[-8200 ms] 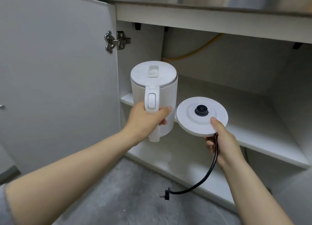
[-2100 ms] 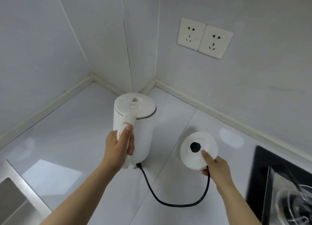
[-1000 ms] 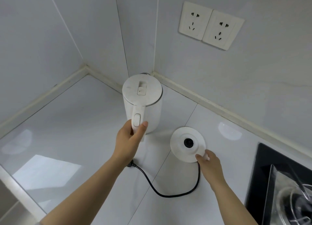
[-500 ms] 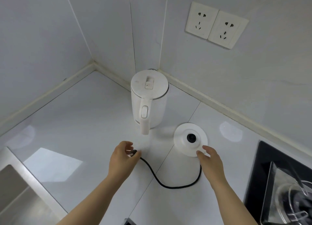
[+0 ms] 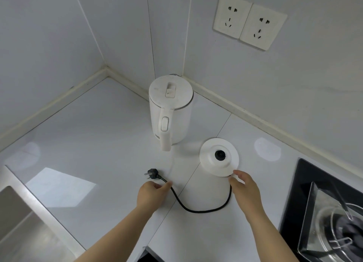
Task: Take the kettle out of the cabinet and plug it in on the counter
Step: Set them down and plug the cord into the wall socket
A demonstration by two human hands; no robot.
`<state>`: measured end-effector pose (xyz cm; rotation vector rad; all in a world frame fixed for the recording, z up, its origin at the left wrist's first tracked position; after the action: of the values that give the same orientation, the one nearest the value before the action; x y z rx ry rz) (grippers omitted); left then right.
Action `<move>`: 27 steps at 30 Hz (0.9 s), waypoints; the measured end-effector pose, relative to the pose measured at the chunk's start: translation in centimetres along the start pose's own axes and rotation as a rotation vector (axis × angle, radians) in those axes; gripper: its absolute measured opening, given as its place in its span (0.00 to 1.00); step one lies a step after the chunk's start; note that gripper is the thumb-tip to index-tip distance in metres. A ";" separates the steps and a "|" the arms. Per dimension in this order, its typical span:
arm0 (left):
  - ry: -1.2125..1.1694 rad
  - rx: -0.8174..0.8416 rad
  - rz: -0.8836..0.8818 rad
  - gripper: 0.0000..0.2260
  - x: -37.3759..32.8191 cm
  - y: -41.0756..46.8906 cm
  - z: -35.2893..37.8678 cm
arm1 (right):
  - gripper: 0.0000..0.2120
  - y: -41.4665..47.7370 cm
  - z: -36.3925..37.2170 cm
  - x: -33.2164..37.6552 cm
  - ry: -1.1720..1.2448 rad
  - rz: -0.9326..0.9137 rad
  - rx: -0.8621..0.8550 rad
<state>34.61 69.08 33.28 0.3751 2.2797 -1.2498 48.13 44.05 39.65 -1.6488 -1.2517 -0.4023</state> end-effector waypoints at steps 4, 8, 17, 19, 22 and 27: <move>-0.048 -0.027 0.019 0.15 -0.6 0.2 0.4 | 0.19 -0.3 -0.4 -0.4 0.005 0.013 0.002; -0.095 -0.036 0.049 0.09 -1.4 -0.2 0.6 | 0.19 0.0 -0.5 -0.4 0.009 0.013 0.005; -0.061 0.041 0.369 0.04 -5.4 -4.2 1.5 | 0.16 0.8 -1.6 -0.2 0.085 0.016 -0.025; 0.015 0.040 0.498 0.04 -7.2 -5.4 1.3 | 0.15 1.0 -2.0 0.0 0.100 0.005 -0.040; 0.065 0.016 0.671 0.04 -10.3 -6.8 0.9 | 0.15 1.4 -2.8 0.3 0.117 -0.012 -0.054; 0.139 -0.027 0.895 0.05 -15.2 -7.8 0.3 | 0.14 2.4 -4.6 2.2 0.162 -0.077 -0.050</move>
<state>43.71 64.63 47.02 1.3182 1.8387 -0.7263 52.41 41.42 42.15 -1.5795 -1.1941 -0.6072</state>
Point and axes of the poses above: each hand's wrist, its own y-axis towards the middle knuckle, its own z-axis out of the palm, x = y × z, the point moved 7 cm from there along y, towards the middle knuckle, and after that the axes turned 1 degree about -y, right-handed, at the moved point
